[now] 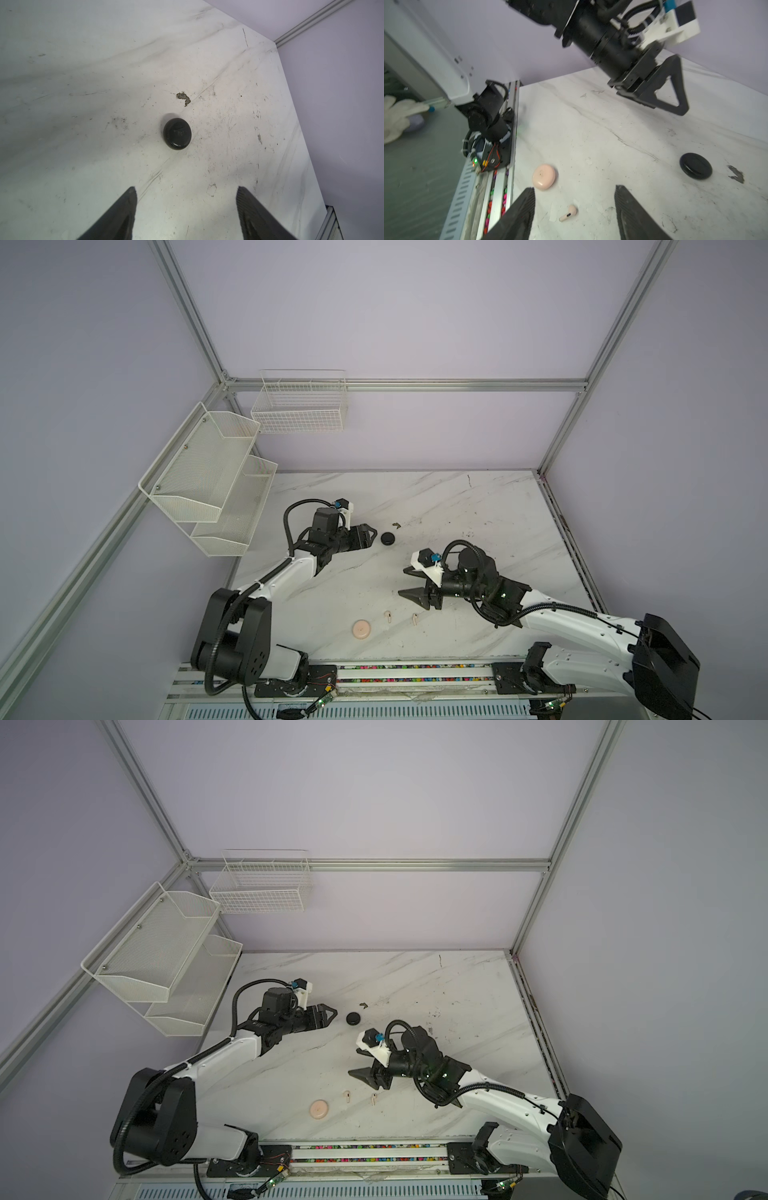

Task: Insert wireless bluetooth earbuds into charging case
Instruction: Place the charging case at the center of the table, then pick up the charging case from the bottom-center of the table.

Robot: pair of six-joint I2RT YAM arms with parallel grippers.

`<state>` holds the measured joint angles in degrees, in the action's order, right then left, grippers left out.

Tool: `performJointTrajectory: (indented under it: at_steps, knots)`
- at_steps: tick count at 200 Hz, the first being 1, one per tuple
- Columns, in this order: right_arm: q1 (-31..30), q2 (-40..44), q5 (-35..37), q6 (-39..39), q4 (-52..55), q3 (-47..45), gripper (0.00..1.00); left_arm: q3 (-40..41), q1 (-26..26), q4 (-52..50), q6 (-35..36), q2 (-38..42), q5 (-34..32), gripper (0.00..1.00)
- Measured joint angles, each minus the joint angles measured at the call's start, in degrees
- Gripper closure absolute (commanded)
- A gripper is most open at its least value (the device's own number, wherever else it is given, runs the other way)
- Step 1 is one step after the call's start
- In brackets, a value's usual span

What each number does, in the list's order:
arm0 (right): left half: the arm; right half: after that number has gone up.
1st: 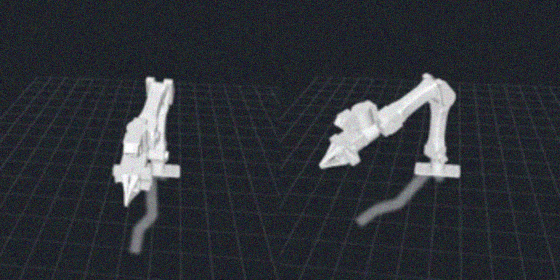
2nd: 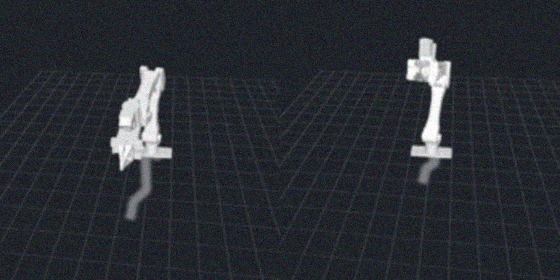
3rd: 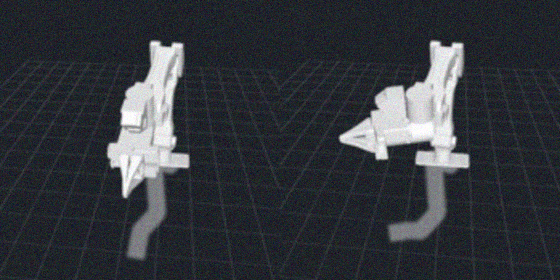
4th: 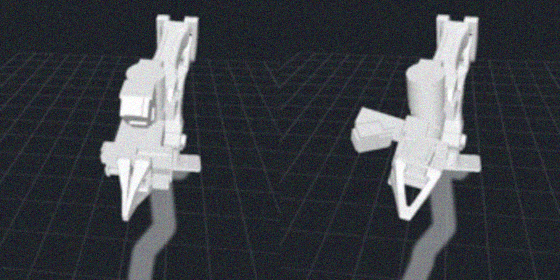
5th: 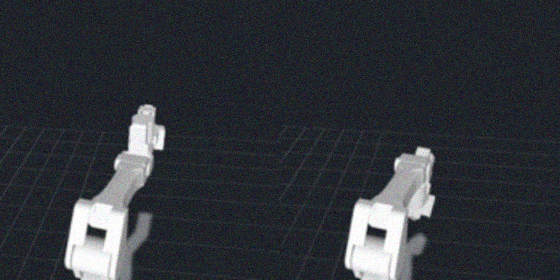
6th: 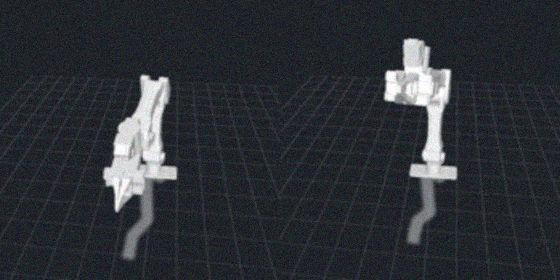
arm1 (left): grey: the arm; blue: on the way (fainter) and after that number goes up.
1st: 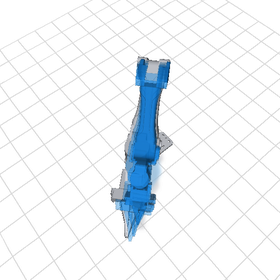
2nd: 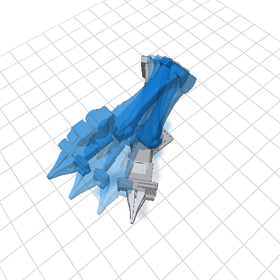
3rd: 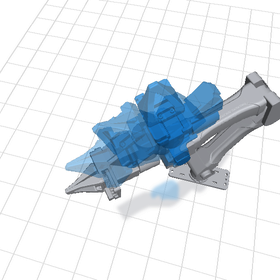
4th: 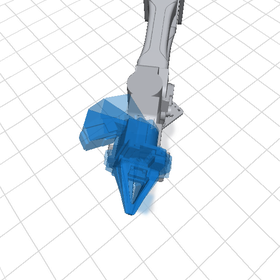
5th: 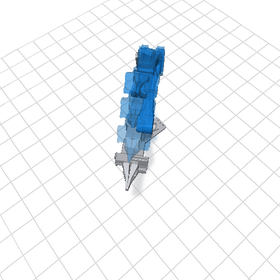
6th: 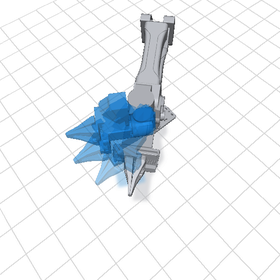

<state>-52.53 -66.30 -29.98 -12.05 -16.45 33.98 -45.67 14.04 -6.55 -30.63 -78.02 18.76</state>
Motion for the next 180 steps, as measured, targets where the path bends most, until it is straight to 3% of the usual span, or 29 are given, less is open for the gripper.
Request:
performJointTrajectory:
  at_steps: [44, 84, 180]
  knots:
    - [-10.9, -16.0, 0.6, -12.6, 1.4, 5.3, 0.32, 4.0, -4.9, -8.7, -5.0, 7.0, -4.7, 0.17]
    - [-14.4, -28.9, 2.7, -16.2, 2.0, 12.5, 0.32, 6.5, -6.6, -13.1, -8.6, 8.8, -5.0, 0.17]
    - [-15.1, -38.7, 5.4, -19.3, 2.0, 17.4, 0.24, 9.9, -9.8, -15.4, -11.4, 11.4, -2.4, 0.17]
